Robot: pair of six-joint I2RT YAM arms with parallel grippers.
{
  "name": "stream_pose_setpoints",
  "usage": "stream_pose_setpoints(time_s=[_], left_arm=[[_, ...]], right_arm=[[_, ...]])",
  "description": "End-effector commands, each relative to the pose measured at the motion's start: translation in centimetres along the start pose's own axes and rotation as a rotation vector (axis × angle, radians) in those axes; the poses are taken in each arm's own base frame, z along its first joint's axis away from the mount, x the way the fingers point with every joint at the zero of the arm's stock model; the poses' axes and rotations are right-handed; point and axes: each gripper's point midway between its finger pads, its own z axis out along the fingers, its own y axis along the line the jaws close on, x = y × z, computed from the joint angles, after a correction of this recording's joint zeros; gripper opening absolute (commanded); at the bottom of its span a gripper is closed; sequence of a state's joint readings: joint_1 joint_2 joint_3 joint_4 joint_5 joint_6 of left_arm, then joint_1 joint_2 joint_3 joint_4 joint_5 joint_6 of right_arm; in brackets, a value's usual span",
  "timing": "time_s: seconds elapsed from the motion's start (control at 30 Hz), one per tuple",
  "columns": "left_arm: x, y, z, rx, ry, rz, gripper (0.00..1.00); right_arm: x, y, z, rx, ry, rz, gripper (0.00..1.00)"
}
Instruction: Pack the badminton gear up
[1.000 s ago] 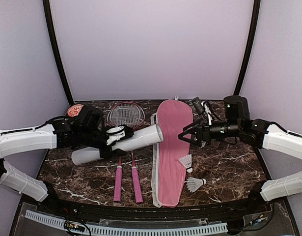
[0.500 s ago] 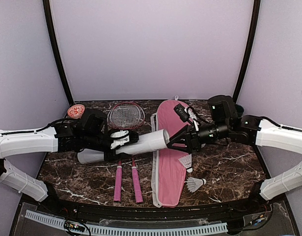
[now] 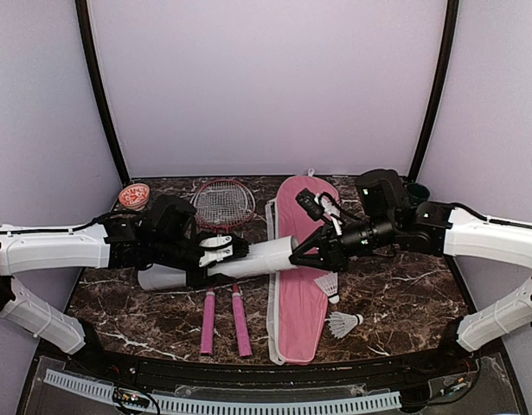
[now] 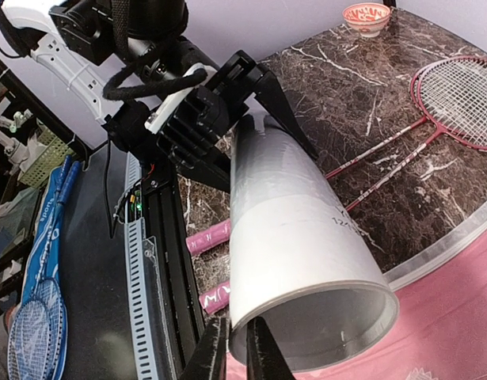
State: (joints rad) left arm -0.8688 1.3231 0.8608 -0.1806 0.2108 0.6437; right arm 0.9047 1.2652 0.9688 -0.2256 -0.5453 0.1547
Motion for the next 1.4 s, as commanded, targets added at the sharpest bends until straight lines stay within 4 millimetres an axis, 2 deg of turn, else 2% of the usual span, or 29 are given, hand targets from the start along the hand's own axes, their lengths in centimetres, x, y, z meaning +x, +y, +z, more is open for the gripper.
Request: stream_pose_setpoints(time_s=[0.0, 0.1, 0.23, 0.37, 0.5, 0.77, 0.9, 1.13, 1.27, 1.37], left_arm=[[-0.9, 0.2, -0.2, -0.016, -0.032, 0.033, 0.51], [-0.4, 0.1, -0.1, -0.022, -0.022, 0.034, 0.54], [-0.1, 0.1, -0.4, -0.041, -0.028, 0.037, 0.69], [-1.4, 0.2, -0.8, -0.04, -0.085, 0.014, 0.91], [-3.5, 0.3, -0.9, -0.023, -0.158, -0.029, 0.99], [-6.7, 0.6, 1.1, -0.005, -0.187, -0.058, 0.99], [-6.3, 0.9, 2.2, -0.004, -0.142, -0.073, 0.97], [-6.1, 0.0, 2.7, 0.022, -0.137, -0.065, 0.77], [-5.3, -0.4, 2.5, 0.018, -0.123, -0.041, 0.6], [-4.7, -0.4, 2.4, 0.006, -0.11, -0.033, 0.54]], right_arm=[[-0.8, 0.5, 0.3, -0.024, -0.022, -0.018, 0.06], [-0.6, 0.6, 0.6, -0.039, -0.025, -0.008, 0.0], [-0.6, 0.4, 0.8, -0.037, -0.039, 0.004, 0.0], [-0.3, 0.1, 1.2, -0.036, -0.033, 0.016, 0.0], [-0.2, 0.0, 1.4, -0.042, -0.034, 0.026, 0.0], [-0.2, 0.0, 1.5, -0.043, -0.036, 0.029, 0.0], [-0.2, 0.0, 1.4, -0.044, -0.037, 0.031, 0.0], [-0.1, 0.2, 1.4, -0.055, -0.038, 0.035, 0.0], [0.0, 0.2, 1.4, -0.06, -0.039, 0.04, 0.0], [0.0, 0.4, 1.3, -0.062, -0.038, 0.042, 0.01]])
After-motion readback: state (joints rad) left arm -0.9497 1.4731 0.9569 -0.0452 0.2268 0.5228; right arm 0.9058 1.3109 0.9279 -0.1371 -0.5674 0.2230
